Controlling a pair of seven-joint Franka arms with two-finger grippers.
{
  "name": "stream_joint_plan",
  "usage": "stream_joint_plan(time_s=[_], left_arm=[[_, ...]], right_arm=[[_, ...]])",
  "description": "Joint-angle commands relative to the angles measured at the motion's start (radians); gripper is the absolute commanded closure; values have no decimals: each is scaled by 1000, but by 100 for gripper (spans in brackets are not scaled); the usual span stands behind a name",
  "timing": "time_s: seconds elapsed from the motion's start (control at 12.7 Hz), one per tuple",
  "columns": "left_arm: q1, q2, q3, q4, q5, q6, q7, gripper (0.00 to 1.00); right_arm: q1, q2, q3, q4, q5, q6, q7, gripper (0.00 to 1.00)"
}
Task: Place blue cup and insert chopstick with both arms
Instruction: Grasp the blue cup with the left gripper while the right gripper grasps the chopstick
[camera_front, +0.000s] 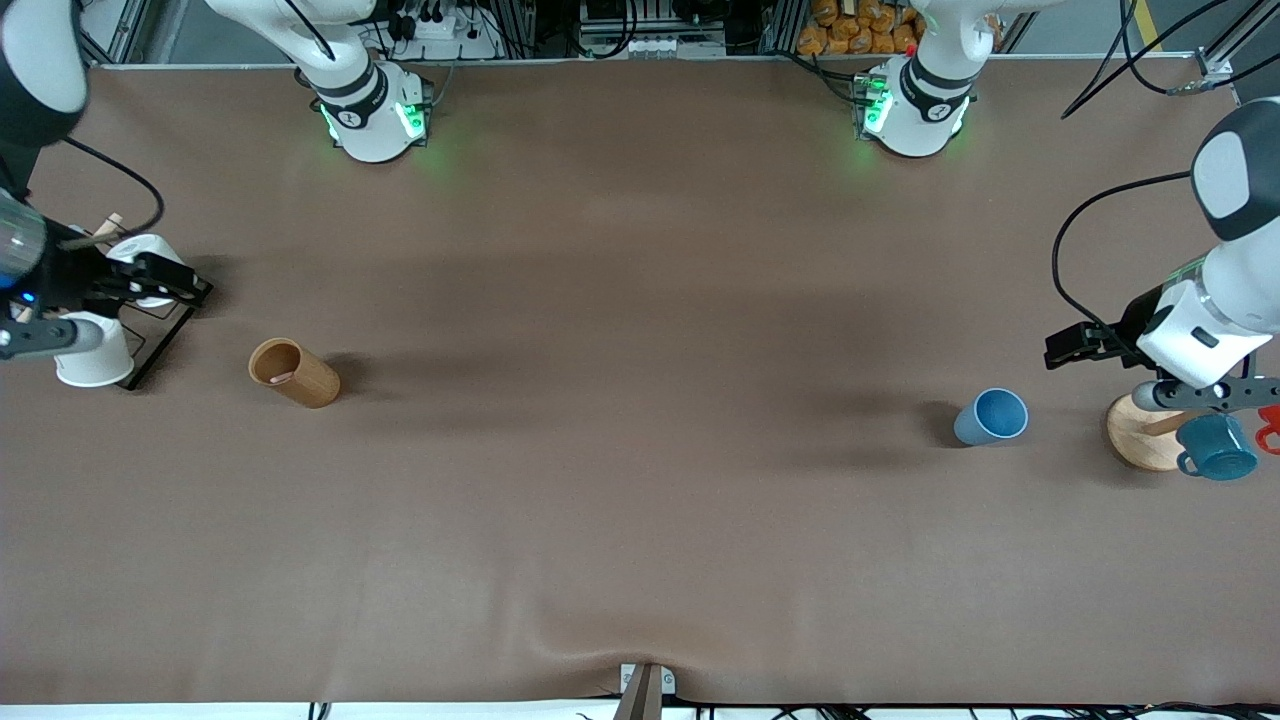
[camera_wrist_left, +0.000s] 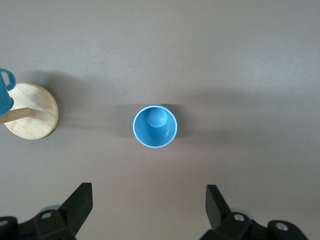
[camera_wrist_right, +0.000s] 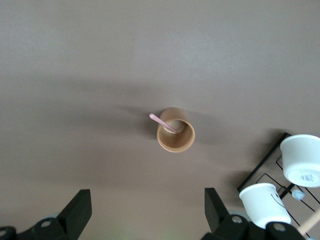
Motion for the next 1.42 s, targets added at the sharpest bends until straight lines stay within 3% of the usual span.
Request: stream_joint_plan(time_s=[0.0, 0.47, 0.63, 0.95, 1.1, 1.18, 1.34], left_arm=[[4, -20, -5, -69, 23, 51, 3, 0], [2, 37, -5, -80, 55, 135, 4, 0], [22, 63, -6, -86, 70, 152, 4, 0], [31, 86, -5, -181, 72, 291, 4, 0], [42, 112, -5, -233, 79, 403, 4, 1], [49, 121, -5, -254, 87, 451, 4, 7], [50, 151, -5, -261, 89, 479, 4, 14]], right_arm=[[20, 48, -3, 17, 6, 26, -2, 0], [38, 107, -6, 17, -8, 69, 20, 0], [61, 108, -6, 17, -16, 86, 110, 0], [72, 189, -8, 44, -31, 116, 144, 0], [75, 228, -6, 92, -123, 117, 143, 0], [93, 233, -6, 92, -167, 118, 152, 0], [98, 253, -8, 94, -191, 117, 158, 0]])
